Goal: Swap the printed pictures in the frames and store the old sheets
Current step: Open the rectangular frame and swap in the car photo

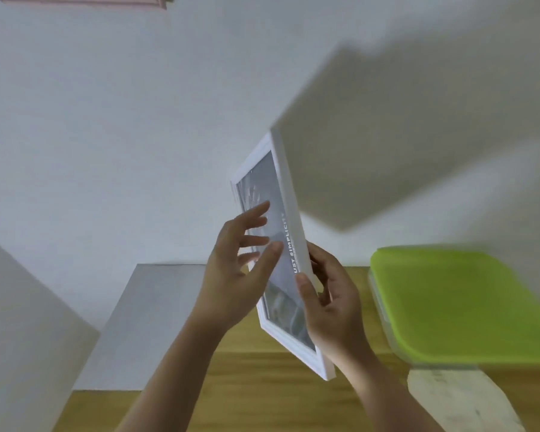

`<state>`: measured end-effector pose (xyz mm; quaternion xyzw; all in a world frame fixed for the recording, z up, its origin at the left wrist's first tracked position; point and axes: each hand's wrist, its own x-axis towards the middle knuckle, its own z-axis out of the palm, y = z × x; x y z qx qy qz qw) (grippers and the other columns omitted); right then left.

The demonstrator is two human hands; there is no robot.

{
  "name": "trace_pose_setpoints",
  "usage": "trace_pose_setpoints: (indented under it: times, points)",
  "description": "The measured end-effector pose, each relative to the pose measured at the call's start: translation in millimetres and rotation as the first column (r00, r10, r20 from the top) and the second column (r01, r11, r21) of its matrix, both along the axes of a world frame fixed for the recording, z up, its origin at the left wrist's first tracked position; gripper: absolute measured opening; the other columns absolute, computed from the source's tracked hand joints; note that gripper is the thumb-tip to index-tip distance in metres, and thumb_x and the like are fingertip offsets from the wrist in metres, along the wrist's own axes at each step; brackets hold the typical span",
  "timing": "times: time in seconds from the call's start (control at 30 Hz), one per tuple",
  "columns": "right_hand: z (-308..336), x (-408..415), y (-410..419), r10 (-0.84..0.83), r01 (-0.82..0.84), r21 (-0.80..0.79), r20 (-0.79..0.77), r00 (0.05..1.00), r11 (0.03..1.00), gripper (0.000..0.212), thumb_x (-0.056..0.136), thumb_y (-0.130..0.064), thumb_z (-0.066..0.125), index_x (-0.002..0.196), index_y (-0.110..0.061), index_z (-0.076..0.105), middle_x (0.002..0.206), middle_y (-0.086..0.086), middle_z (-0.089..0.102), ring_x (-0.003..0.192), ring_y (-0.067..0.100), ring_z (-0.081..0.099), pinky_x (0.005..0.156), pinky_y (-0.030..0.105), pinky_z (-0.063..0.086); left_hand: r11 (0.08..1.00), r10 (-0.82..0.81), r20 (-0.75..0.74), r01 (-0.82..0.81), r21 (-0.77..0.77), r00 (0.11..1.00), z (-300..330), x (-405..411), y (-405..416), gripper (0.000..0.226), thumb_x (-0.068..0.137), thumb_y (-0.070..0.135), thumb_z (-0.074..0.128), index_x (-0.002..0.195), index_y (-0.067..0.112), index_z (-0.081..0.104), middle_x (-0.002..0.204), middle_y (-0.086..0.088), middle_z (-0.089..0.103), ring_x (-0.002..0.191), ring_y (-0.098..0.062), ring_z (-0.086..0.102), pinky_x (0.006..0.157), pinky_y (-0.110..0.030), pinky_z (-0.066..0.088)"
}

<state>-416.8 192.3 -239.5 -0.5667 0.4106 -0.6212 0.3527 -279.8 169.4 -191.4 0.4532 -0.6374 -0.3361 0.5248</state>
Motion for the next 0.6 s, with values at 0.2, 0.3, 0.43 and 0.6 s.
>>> trace_pose_setpoints:
  times: [0.2,0.3,0.43,0.6]
  points:
    - [-22,22,10,0.023,-0.023,-0.005,-0.117,0.993,1.0,0.038,0.092,-0.017,0.05,0.129,-0.012,0.052,0.118,0.001,0.063,0.109,0.017,0.061,0.072,0.024,0.053,0.995,0.082,0.118,-0.089,0.053,0.99,-2,-3,4,0.036,0.085,0.026,0.064,0.118,0.04,0.058,0.108,0.011,0.054,0.089,0.003,0.061,0.072,-0.008,0.048]
    - [-29,32,15,0.055,-0.057,-0.016,-0.135,0.989,0.998,0.039,0.092,-0.009,0.051,0.131,-0.009,0.051,0.123,0.002,0.061,0.119,0.019,0.055,0.087,0.038,0.053,0.979,0.191,0.127,-0.199,0.05,0.973,-4,3,7,0.035,0.08,0.021,0.071,0.112,0.034,0.064,0.102,0.012,0.058,0.08,0.003,0.062,0.067,-0.005,0.046]
    - [-34,40,17,0.147,-0.139,0.07,-0.127,0.981,0.988,0.042,0.089,-0.025,0.053,0.13,-0.021,0.052,0.125,-0.011,0.058,0.12,0.019,0.054,0.091,0.045,0.05,0.937,0.324,0.144,-0.338,0.092,0.935,-5,18,11,0.032,0.076,0.016,0.072,0.104,0.031,0.068,0.097,0.011,0.065,0.073,0.003,0.063,0.063,-0.001,0.042]
    - [-52,37,6,0.178,-0.162,0.197,-0.068,0.982,0.967,0.041,0.087,-0.042,0.053,0.124,-0.025,0.057,0.124,-0.009,0.06,0.12,0.011,0.053,0.098,0.039,0.046,0.892,0.419,0.118,-0.433,0.133,0.9,-4,43,15,0.031,0.074,0.011,0.068,0.098,0.029,0.07,0.081,0.019,0.066,0.061,0.002,0.06,0.056,-0.003,0.043]
